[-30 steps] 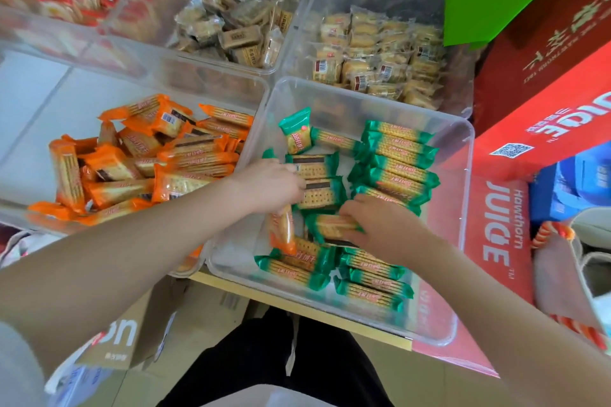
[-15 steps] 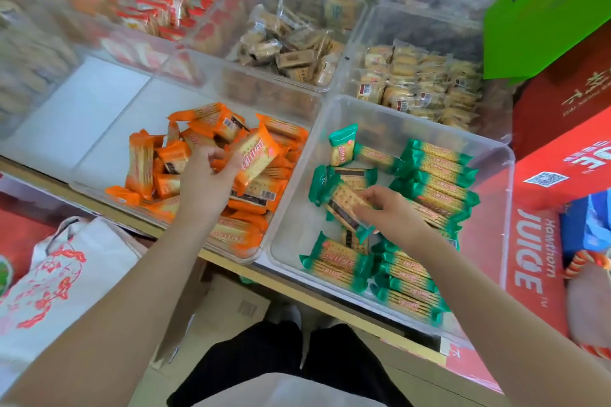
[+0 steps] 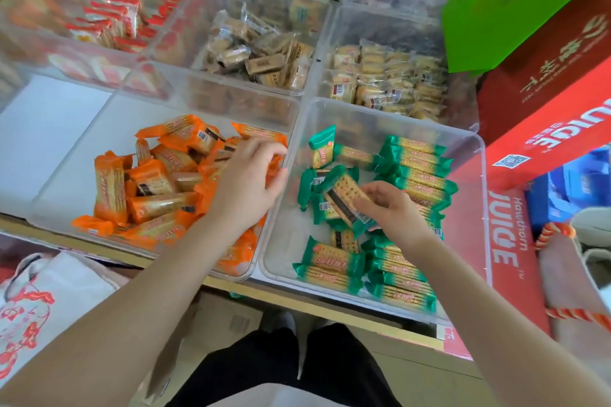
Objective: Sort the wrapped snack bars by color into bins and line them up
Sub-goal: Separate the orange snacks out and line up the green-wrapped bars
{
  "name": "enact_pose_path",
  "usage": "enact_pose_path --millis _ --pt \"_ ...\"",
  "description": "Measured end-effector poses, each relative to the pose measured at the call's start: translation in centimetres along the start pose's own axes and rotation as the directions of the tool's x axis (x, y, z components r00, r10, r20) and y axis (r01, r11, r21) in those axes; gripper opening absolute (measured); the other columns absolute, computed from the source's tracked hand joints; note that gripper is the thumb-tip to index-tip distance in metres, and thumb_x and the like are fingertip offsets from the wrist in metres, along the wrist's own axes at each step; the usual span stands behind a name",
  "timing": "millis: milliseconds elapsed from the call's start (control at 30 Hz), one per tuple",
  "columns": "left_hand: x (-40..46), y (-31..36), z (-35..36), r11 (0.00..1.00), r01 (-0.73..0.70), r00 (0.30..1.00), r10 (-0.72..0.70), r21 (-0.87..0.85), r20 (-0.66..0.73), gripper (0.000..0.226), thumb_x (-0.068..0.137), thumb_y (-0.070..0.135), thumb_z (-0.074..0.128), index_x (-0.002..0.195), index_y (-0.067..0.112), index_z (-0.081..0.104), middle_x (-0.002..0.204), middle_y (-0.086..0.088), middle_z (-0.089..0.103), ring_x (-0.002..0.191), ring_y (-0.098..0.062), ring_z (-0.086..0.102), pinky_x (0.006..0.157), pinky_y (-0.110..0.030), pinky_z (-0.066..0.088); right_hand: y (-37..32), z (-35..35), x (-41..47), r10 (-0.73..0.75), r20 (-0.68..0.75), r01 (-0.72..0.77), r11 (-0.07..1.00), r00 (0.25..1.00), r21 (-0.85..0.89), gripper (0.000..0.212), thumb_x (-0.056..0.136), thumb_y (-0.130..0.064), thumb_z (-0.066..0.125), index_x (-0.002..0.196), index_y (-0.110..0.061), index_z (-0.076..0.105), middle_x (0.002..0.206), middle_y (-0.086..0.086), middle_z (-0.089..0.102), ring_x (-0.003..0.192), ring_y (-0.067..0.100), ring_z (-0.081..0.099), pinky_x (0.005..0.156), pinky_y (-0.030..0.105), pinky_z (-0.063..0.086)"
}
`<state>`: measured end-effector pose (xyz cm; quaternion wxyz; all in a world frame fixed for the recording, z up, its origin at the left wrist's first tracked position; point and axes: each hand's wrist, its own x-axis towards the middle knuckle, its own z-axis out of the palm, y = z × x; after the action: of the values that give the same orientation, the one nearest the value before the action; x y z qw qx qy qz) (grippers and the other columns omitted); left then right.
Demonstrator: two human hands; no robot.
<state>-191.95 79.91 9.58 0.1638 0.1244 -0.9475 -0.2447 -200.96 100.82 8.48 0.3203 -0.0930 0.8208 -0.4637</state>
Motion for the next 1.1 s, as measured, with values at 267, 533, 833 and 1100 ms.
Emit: enact_pose_path --millis 267,533,833,1100 --pt "3.9 3.6 2.0 0.978 -0.132 0.891 0.190 -0.164 0.413 0.052 0.082 0.035 0.064 0.129 0.021 0.049 0.131 0.004 0.049 0.119 -0.011 0.046 0.094 -0.022 0.037 -1.4 -2.3 1.0 -0.228 0.074 0.234 0.969 0.971 -0.081 0.022 0.088 -0.020 0.063 0.106 -0.032 0.062 0.096 -0.016 0.065 0.084 -0.006 0.059 0.076 0.011 0.045" --pt "3.2 1.5 0.9 0.998 0.052 0.976 -0.056 0.027 0.210 0.031 0.084 0.026 0.064 0.113 0.016 0.058 0.108 0.003 0.056 0.090 -0.008 0.046 0.070 -0.022 0.033 -4.0 -2.0 10.6 -0.340 0.142 0.363 0.772 0.929 -0.522 0.039 0.097 -0.013 0.044 0.136 -0.016 0.045 0.138 0.004 0.048 0.123 0.018 0.046 0.101 0.029 0.037" --pt "2.9 3.1 3.5 0.986 -0.052 0.910 -0.018 0.157 0.414 0.034 0.091 0.037 0.053 0.121 0.021 0.050 0.113 0.005 0.060 0.100 -0.018 0.056 0.079 -0.029 0.034 -3.0 -0.5 15.0 -0.279 0.479 0.537 0.192 0.832 -0.821 0.030 0.092 -0.023 0.053 0.122 -0.018 0.049 0.121 0.004 0.051 0.115 0.024 0.048 0.089 0.038 0.047" --pt "5.1 5.7 7.3 0.937 -0.166 0.684 -0.115 0.308 0.720 0.041 0.091 0.046 0.046 0.110 0.011 0.056 0.118 -0.005 0.051 0.102 -0.022 0.053 0.075 -0.034 0.049 -3.9 -4.5 13.4 -0.222 0.398 0.455 0.473 0.890 -0.754 0.032 0.092 -0.027 0.055 0.120 -0.011 0.051 0.115 0.009 0.059 0.101 0.024 0.057 0.083 0.033 0.049"
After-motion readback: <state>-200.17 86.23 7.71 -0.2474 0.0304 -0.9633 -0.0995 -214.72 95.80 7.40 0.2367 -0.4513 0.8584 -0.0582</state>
